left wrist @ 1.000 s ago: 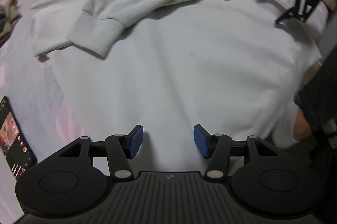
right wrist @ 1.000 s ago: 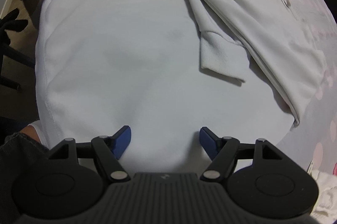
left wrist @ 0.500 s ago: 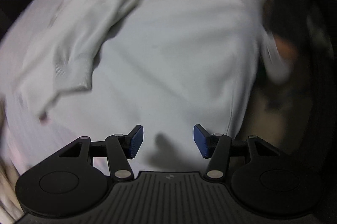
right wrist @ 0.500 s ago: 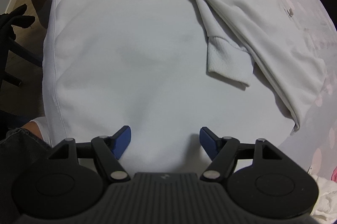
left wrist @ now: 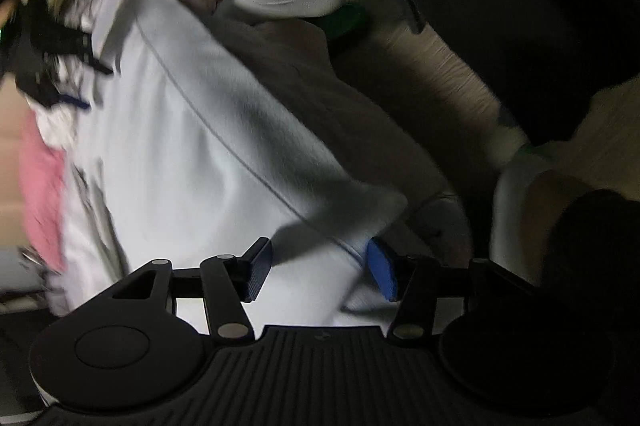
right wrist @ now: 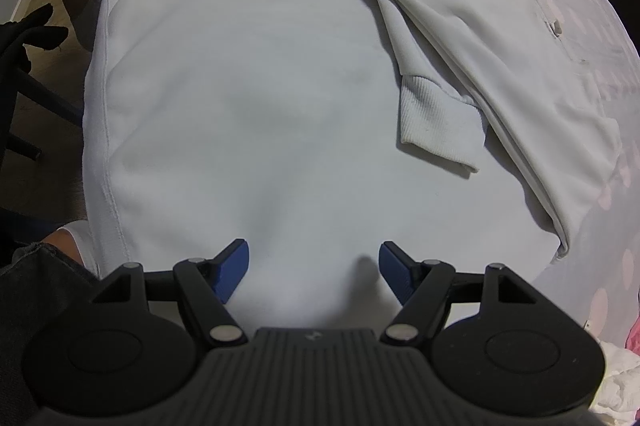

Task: Fold clothes
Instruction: 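Grasp the sweatshirt cuff with the left tool and lift it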

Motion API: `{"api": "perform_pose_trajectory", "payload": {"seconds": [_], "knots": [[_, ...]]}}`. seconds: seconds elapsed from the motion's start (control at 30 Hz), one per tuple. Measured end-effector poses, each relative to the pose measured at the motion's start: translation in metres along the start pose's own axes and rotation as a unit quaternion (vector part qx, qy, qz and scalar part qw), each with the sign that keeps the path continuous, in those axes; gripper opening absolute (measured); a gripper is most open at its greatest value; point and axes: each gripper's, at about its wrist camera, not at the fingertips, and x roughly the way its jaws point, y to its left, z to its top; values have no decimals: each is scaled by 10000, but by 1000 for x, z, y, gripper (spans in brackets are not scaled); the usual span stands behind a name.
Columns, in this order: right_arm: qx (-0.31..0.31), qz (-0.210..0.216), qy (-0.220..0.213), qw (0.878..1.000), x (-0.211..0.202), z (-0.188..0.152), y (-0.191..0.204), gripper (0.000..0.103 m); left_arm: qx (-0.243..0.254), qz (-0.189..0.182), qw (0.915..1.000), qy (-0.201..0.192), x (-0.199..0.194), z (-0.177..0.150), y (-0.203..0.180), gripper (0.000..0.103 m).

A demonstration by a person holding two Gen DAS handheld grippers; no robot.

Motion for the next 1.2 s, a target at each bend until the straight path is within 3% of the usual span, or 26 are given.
{"api": "perform_pose_trajectory", "payload": {"seconds": [0.2, 0.3, 0.47, 0.5, 0.63, 0.73, 0.8, 0.9, 0.93, 0.97, 1.03, 1.1, 1.2], "knots": [[41, -15, -50, 10000, -14, -7, -10, 74, 684, 233, 9974, 6, 10, -9, -24, 57], [65, -6, -47, 10000, -16, -9, -12, 74, 749, 247, 9969, 55, 8, -10, -25, 56], [54, 11, -41, 10000, -15, -9, -11, 74, 918, 703, 9932, 103, 16, -9, -26, 56], [60, 3, -53, 10000, -15, -8, -11, 74, 803, 635, 9947, 58, 14, -9, -21, 55], [90, -17, -60, 9999, -15, -7, -9, 75, -69, 133, 9992, -369, -4, -9, 9, 16], [87, -28, -20, 10000, -14, -9, -9, 75, -825, 75, 9944, -653, -15, -12, 34, 11], [78, -37, -14, 10000, -15, -9, -10, 75, -1494, 165, 9852, -828, -23, -19, 58, 10], [97, -51, -50, 9999, -16, -7, -11, 75, -2493, 347, 9622, -1041, -35, -35, 94, 10], [113, -63, -56, 9999, -16, -6, -12, 75, -2867, 421, 9509, -1082, -39, -43, 108, 9], [131, -77, -61, 9999, -16, -5, -13, 75, -3377, 462, 9337, -1098, -42, -56, 123, 9], [192, -128, -70, 9997, -18, -5, -17, 75, -4372, 538, 8908, -1115, -46, -83, 153, 9], [269, -207, -83, 9994, -20, -5, -22, 75, -5311, 539, 8392, -1033, -45, -117, 175, 9], [443, -427, -177, 9980, -27, -6, -33, 75, -6310, 206, 7743, -434, -25, -157, 193, 9]]}}
